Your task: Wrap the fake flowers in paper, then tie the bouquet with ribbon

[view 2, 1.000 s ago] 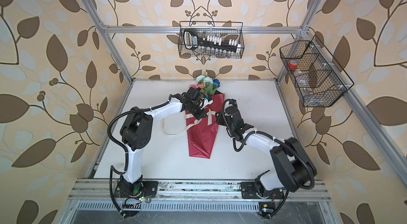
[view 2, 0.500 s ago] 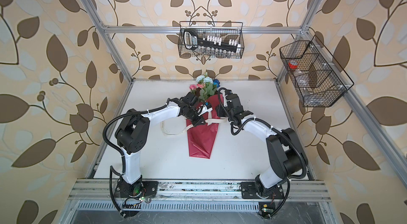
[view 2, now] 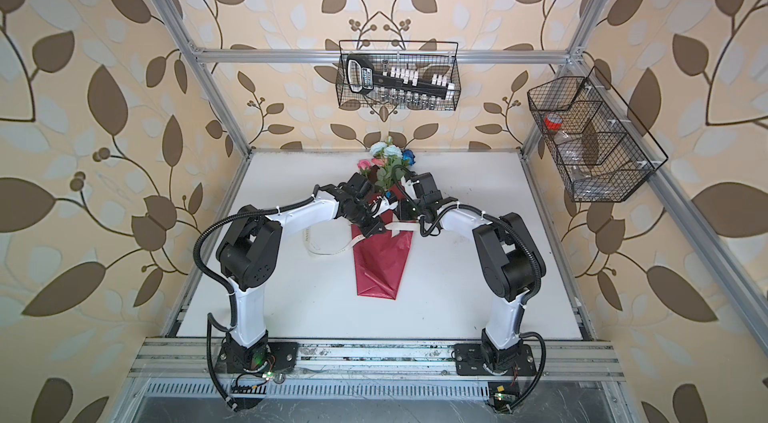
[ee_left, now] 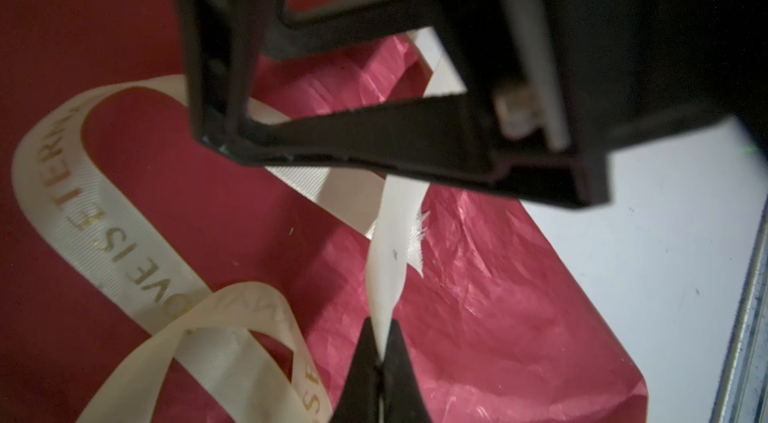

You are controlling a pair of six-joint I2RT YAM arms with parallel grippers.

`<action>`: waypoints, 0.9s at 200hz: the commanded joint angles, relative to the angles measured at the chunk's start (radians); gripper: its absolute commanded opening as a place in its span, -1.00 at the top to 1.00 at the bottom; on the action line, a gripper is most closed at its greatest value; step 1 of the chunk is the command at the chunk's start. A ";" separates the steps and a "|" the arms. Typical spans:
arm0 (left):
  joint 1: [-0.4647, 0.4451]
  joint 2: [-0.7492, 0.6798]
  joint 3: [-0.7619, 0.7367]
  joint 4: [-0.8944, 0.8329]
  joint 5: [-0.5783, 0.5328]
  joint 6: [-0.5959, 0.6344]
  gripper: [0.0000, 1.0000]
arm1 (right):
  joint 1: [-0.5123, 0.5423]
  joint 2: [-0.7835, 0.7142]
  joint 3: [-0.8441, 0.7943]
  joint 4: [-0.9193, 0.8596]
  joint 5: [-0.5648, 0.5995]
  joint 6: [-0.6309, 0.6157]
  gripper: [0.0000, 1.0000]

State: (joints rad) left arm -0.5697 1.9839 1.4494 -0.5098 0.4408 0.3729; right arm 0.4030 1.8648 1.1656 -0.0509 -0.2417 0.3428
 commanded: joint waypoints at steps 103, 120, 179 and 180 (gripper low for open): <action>-0.018 -0.007 0.005 0.036 0.068 0.017 0.99 | 0.059 0.165 0.135 -0.068 0.139 -0.034 0.26; -0.018 -0.004 0.005 0.037 0.070 0.013 0.98 | 0.069 0.174 0.146 -0.084 0.186 -0.042 0.34; -0.017 -0.063 -0.010 0.044 0.068 -0.012 0.49 | 0.073 0.127 0.144 -0.101 0.274 -0.048 0.96; -0.017 -0.065 -0.010 0.045 0.067 -0.013 0.48 | 0.072 0.126 0.144 -0.102 0.274 -0.048 0.97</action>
State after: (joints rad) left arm -0.5442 2.0071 1.4315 -0.5270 0.4061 0.3031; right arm 0.4534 1.9930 1.2865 -0.1398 -0.0128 0.3103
